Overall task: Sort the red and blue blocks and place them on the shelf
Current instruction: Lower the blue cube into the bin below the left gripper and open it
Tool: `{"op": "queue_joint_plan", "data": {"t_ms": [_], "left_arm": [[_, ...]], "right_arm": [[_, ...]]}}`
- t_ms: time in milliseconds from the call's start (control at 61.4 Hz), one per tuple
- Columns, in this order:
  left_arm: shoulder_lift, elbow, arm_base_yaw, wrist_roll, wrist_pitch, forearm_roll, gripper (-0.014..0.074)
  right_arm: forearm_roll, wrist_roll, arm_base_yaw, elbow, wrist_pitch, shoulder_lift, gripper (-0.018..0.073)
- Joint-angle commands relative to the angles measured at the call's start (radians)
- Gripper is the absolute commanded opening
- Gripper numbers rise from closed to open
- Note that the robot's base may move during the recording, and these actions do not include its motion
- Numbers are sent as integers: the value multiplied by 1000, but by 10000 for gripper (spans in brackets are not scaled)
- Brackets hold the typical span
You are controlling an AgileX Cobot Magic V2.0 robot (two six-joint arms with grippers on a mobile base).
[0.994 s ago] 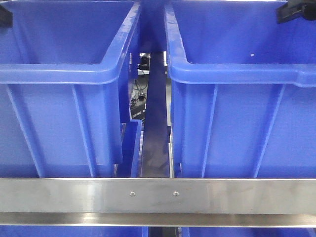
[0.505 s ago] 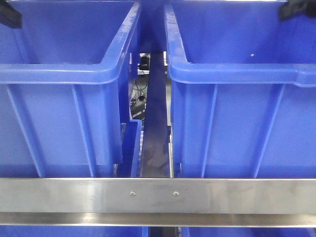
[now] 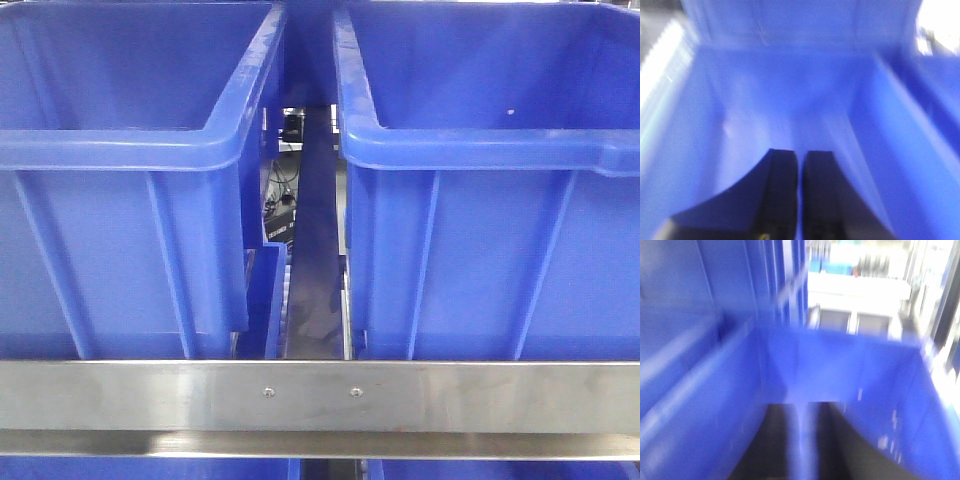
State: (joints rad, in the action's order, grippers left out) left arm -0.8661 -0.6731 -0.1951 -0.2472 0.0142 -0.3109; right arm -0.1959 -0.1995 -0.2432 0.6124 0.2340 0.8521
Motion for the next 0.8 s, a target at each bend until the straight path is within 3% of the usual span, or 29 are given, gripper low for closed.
{"op": "queue_joint_plan", "data": {"t_ms": [0, 179, 440, 619, 782], "left_arm": [[36, -36, 6, 2, 63, -8, 122], [80, -34, 8, 2, 20, -8, 122], [185, 30, 92, 2, -1, -10, 125], [304, 125, 145, 2, -1, -76, 125], [396, 222, 156, 2, -1, -78, 125]], "right_arm": [[-14, -9, 14, 37, 72, -28, 72], [-195, -12, 41, 35, 13, -64, 53], [-197, -47, 215, -57, -37, -167, 48], [-188, -48, 223, -138, -89, -314, 48], [-188, -48, 223, -217, -132, -434, 48]]}}
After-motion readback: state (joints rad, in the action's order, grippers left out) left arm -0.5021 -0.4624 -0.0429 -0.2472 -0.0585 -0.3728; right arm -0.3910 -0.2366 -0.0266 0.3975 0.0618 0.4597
